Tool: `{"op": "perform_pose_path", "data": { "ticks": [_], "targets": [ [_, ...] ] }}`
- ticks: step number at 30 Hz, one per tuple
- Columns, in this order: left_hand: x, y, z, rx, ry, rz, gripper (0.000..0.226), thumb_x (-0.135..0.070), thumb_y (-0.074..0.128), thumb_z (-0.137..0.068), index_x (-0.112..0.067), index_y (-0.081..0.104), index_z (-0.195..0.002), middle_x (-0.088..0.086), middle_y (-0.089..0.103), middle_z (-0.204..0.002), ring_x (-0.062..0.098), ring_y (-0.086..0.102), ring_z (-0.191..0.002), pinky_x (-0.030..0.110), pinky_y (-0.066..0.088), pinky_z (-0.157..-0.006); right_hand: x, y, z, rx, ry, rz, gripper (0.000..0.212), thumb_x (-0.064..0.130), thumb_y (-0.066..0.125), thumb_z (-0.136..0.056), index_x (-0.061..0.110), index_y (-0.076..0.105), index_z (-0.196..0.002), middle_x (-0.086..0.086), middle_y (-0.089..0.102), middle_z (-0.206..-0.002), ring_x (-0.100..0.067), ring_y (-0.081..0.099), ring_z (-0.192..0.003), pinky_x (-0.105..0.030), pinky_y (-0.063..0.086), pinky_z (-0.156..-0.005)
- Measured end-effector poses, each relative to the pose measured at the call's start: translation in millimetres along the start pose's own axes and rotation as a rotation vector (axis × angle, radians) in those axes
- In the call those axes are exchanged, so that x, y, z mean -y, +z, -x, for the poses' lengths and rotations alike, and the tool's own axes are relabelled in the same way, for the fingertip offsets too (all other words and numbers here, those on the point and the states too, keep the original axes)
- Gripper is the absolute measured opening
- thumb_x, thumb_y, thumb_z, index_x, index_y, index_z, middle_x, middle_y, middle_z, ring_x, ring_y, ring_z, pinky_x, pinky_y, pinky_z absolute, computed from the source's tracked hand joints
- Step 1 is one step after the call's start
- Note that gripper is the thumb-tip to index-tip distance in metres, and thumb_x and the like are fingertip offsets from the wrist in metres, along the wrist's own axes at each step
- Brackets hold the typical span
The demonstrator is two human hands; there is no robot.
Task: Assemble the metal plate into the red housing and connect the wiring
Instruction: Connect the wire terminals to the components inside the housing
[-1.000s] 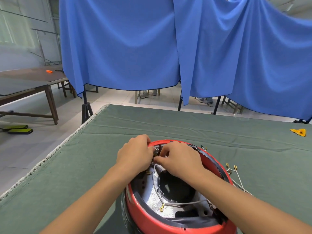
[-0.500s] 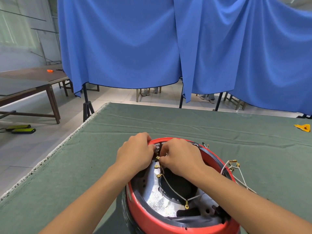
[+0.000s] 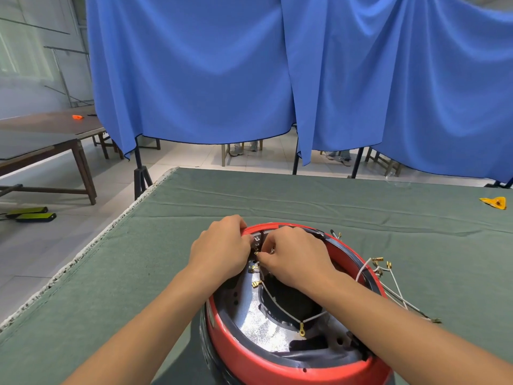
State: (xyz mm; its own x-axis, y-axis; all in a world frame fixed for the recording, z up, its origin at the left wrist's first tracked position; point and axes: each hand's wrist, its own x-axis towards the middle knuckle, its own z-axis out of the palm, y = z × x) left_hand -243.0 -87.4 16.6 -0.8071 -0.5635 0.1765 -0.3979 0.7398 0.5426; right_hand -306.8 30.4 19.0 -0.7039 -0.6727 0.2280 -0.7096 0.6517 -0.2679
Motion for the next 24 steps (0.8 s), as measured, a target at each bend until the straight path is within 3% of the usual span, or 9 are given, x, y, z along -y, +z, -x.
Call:
{"op": "perform_pose_path", "data": {
  "ticks": [4,10,24],
  "targets": [
    [-0.7,-0.4,1.1,0.004,0.000,0.014,0.016,-0.032,0.055,-0.090,-0.023,0.062,-0.100,0.003,0.067,-0.104,0.030,0.059,-0.100,0.041,0.048,-0.086,4.6,1.6,-0.6,0.006,-0.004,0.023,0.023,0.040,0.060,-0.083,0.021,0.071,-0.089,0.000,0.068,-0.092,-0.023,0.062,-0.093,-0.028,0.037,-0.065],
    [-0.3,-1.0,1.0,0.005,0.000,0.020,0.015,-0.031,0.055,-0.090,-0.023,0.062,-0.100,0.002,0.067,-0.104,0.029,0.059,-0.100,0.042,0.048,-0.086,5.2,-1.2,-0.9,0.009,-0.006,0.042,0.018,0.032,0.061,-0.087,0.018,0.071,-0.093,-0.003,0.070,-0.094,-0.025,0.063,-0.093,-0.035,0.051,-0.077],
    [-0.3,-0.9,1.3,0.000,0.000,0.014,0.018,-0.033,0.054,-0.091,-0.023,0.061,-0.104,0.003,0.067,-0.108,0.029,0.059,-0.102,0.041,0.048,-0.087,7.0,0.3,2.0,-0.027,-0.024,0.035,0.021,0.028,0.056,-0.090,0.013,0.070,-0.096,-0.009,0.069,-0.095,-0.028,0.063,-0.093,-0.036,0.052,-0.080]
  ]
}}
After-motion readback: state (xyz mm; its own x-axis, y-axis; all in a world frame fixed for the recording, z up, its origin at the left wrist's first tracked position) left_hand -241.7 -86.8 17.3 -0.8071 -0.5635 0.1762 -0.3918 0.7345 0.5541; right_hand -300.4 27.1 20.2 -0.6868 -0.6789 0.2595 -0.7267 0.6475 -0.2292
